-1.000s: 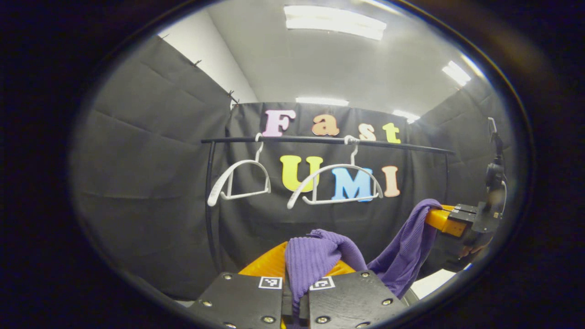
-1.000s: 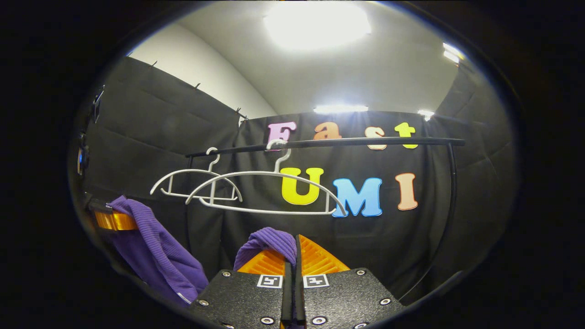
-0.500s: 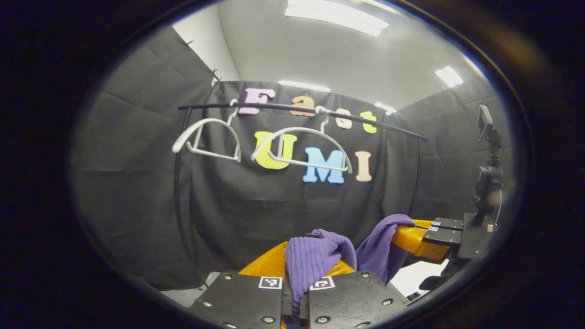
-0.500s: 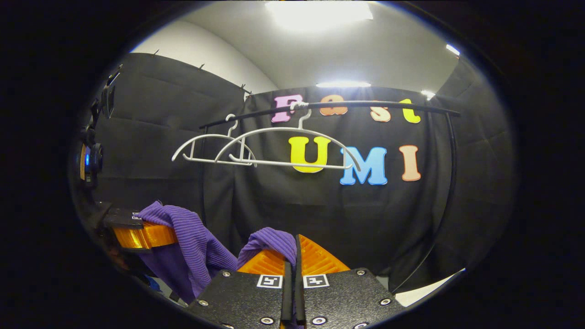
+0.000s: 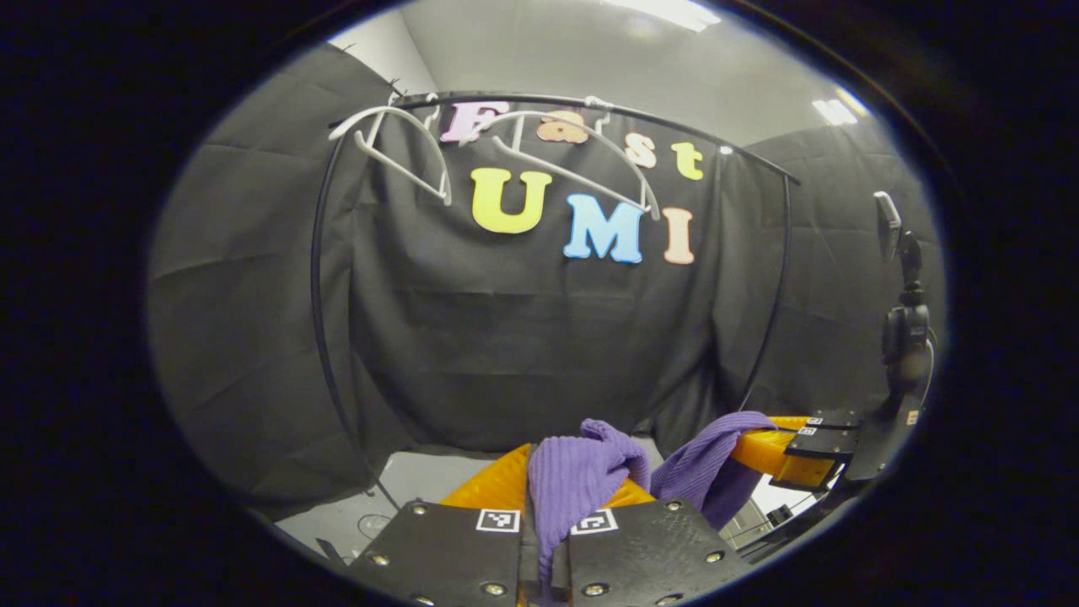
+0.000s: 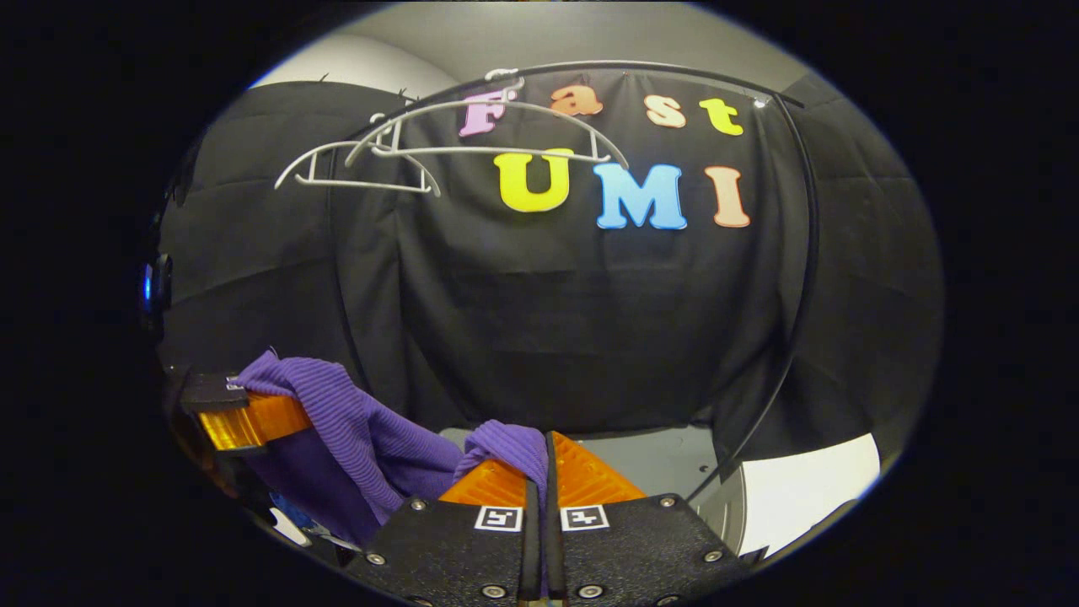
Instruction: Grasp the clothes on the hanger with both hands and then place them into the laundry hamper below.
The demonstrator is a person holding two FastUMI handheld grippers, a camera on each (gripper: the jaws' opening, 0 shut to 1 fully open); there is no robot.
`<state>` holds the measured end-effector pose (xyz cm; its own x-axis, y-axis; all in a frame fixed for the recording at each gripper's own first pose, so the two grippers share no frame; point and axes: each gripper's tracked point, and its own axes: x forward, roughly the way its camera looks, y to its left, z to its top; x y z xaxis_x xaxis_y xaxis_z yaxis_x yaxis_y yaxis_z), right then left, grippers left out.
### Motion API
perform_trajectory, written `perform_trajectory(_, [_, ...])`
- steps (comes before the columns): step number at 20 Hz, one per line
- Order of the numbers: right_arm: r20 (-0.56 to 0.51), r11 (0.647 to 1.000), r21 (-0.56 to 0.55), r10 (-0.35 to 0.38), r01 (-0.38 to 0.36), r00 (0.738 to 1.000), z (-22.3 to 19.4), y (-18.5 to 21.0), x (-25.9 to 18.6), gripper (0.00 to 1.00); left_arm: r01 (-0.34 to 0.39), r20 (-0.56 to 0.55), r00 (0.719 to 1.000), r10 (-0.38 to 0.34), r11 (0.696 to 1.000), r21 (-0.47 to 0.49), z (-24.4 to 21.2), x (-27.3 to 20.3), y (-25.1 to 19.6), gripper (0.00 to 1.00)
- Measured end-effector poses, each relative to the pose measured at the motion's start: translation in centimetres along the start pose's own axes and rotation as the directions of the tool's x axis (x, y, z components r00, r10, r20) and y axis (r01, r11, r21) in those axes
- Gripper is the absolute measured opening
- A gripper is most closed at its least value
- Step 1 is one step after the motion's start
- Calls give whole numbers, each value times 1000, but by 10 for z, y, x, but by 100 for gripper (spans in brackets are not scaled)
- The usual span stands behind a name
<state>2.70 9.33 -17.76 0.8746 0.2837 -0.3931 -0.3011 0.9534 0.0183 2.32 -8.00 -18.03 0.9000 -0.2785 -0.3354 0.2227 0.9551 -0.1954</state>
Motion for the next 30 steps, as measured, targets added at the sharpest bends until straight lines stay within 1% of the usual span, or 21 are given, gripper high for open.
perform_trajectory(3, [-63, 1000, -24, -16, 15, 998, -27, -6, 8, 4, -15, -67, 998, 16, 1000, 17, -31, 15, 2, 2])
perform_trajectory(6, [-152, 1000, -27, 10, -14, 988, -63, -2, 13, 6, -28, -136, 990, 32, 999, 28, -65, 23, 9, 4])
perform_trajectory(9, [-222, 999, -39, 20, -29, 975, -92, -2, 12, 8, -49, -217, 975, 55, 998, 34, -106, 26, 17, 7])
perform_trajectory(10, [-239, 999, -41, 22, -32, 971, -102, 0, 12, 10, -57, -242, 968, 64, 998, 39, -118, 29, 20, 2])
perform_trajectory(12, [-264, 999, -33, 25, -35, 964, -119, 3, 12, 11, -65, -288, 955, 76, 997, 48, -141, 27, 25, 2])
perform_trajectory(14, [-297, 999, -38, 18, -31, 955, -135, 5, 10, 18, -73, -333, 939, 89, 996, 61, -160, 23, 29, 2])
perform_trajectory(15, [-316, 998, -47, 17, -34, 949, -144, 6, 9, 27, -75, -358, 929, 93, 995, 64, -169, 23, 29, 2])
perform_trajectory(16, [-336, 998, -56, 21, -42, 941, -150, 7, 8, 31, -82, -384, 918, 101, 995, 66, -177, 21, 30, 5])
perform_trajectory(17, [-354, 996, -67, 23, -50, 935, -153, 7, 7, 44, -86, -407, 907, 107, 994, 68, -185, 23, 31, 7])
perform_trajectory(18, [-350, 996, -75, 28, -57, 936, -152, 8, 5, 52, -91, -432, 895, 112, 994, 68, -195, 17, 32, 10])
perform_trajectory(19, [-344, 994, -86, 30, -64, 939, -148, 8, 7, 70, -89, -451, 886, 109, 994, 66, -203, 12, 32, 7])
perform_trajectory(20, [-347, 993, -99, 29, -67, 937, -149, 8, 8, 75, -93, -473, 874, 113, 993, 67, -212, 6, 34, 9])
perform_trajectory(21, [-350, 991, -109, 29, -72, 936, -149, 8, 7, 84, -96, -489, 865, 114, 993, 62, -218, -4, 34, 10])
perform_trajectory(22, [-346, 991, -115, 31, -75, 938, -150, 7, 6, 87, -99, -487, 866, 114, 993, 56, -218, -6, 33, 29])
perform_trajectory(23, [-339, 990, -121, 26, -71, 941, -148, 6, 5, 91, -106, -470, 875, 120, 993, 56, -216, -4, 34, 47])
perform_trajectory(25, [-313, 990, -126, 15, -57, 950, -142, 5, -1, 94, -132, -412, 899, 147, 989, 64, -195, -4, 42, 84])
perform_trajectory(27, [-281, 991, -129, -1, -37, 960, -131, 2, -6, 95, -151, -348, 923, 162, 987, 59, -168, -8, 49, 85])
perform_trajectory(30, [-208, 995, -104, -14, -8, 978, -101, -1, -15, 95, -184, -234, 953, 191, 982, 54, -118, -10, 58, 85])
